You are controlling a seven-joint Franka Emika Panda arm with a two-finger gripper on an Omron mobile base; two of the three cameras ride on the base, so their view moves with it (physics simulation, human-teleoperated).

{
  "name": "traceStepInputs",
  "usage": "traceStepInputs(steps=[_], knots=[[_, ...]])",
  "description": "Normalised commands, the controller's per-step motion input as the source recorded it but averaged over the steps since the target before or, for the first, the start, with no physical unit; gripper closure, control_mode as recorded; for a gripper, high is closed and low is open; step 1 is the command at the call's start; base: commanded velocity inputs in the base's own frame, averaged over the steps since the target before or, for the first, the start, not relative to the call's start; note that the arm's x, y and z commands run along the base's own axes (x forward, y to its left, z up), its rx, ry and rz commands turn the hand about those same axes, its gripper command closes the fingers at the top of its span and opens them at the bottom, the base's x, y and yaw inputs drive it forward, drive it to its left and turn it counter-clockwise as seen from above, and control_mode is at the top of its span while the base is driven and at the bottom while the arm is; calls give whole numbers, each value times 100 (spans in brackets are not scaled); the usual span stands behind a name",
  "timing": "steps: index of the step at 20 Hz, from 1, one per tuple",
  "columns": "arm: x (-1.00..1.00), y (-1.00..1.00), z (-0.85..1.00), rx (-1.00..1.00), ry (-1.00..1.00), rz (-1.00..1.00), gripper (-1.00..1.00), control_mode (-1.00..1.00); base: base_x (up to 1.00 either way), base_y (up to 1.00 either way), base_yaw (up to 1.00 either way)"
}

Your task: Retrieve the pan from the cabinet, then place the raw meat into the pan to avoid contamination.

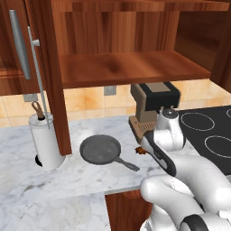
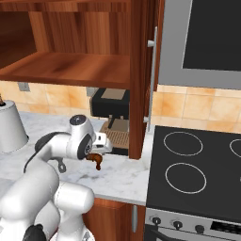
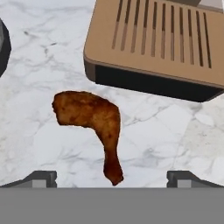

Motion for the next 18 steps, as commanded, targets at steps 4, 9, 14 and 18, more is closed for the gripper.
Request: traceStepInputs(steps=[4, 9, 14, 18], knots=[[0, 0, -30, 1, 1, -3, -100, -100, 0, 0, 0], [3, 0, -35, 0, 3, -1, -100, -100, 0, 0, 0], [4, 0, -38, 0, 3, 0, -100, -100, 0, 0, 0], [5, 0, -39, 0, 3, 0, -100, -100, 0, 0, 0]])
